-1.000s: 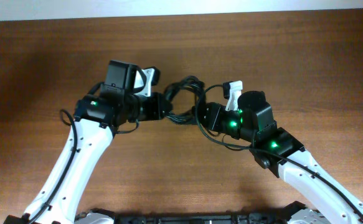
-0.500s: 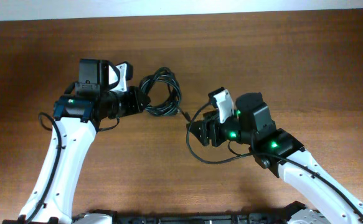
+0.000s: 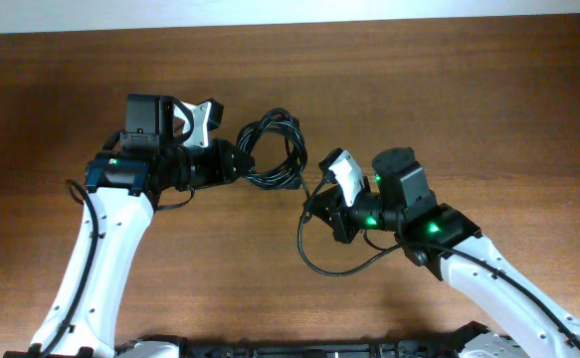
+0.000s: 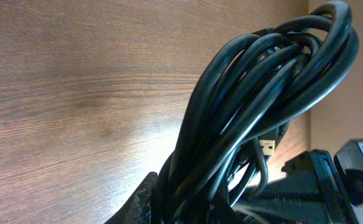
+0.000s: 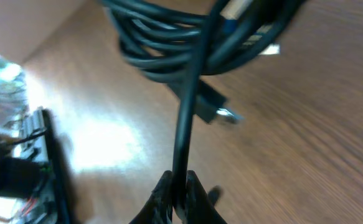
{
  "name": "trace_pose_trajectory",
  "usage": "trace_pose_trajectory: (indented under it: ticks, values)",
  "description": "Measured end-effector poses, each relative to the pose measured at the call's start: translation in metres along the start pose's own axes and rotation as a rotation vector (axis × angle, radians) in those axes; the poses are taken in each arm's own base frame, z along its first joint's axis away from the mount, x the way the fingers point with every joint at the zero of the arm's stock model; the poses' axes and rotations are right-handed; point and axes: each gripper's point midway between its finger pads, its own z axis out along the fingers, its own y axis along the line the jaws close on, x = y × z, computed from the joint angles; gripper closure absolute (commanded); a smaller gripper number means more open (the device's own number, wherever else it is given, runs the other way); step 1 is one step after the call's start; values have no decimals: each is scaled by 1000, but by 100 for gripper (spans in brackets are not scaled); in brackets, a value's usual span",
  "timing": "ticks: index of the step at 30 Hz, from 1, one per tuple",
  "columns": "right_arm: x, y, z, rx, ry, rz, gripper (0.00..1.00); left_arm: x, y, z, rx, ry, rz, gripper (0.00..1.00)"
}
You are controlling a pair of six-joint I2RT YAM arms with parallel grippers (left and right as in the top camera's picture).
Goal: Untangle cables
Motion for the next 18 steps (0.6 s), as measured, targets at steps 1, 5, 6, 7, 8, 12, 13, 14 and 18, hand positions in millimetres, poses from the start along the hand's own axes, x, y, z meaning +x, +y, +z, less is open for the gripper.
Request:
trace_pose_trajectory:
  ticks: [1,5,6,7,8,12,13,14,18]
  values:
    - [-1,6,0,-34,-4,-3,96,0,1,0,-5,-2,0,100]
    - [-19,29,-3,-165,-65,10,96,-4,14,-1,-79,-23,4,100]
    - [-25,35,-5,-196,-86,11,96,-4,15,-1,-90,-26,8,100]
    - [-30,39,-6,-219,-102,11,96,-5,17,-1,-99,-28,16,100]
    - [-38,45,-8,-251,-126,12,96,-5,18,-1,-107,-29,21,100]
    - [-60,57,-15,-316,-202,12,96,-3,20,-1,-118,-20,44,100]
    - [-66,60,-18,-330,-223,13,96,-1,19,0,-119,-13,58,100]
    - [-72,62,-20,-337,-244,12,96,1,19,1,-120,-6,65,100]
    - [-81,52,-21,-297,-278,63,96,8,8,8,-115,21,117,100]
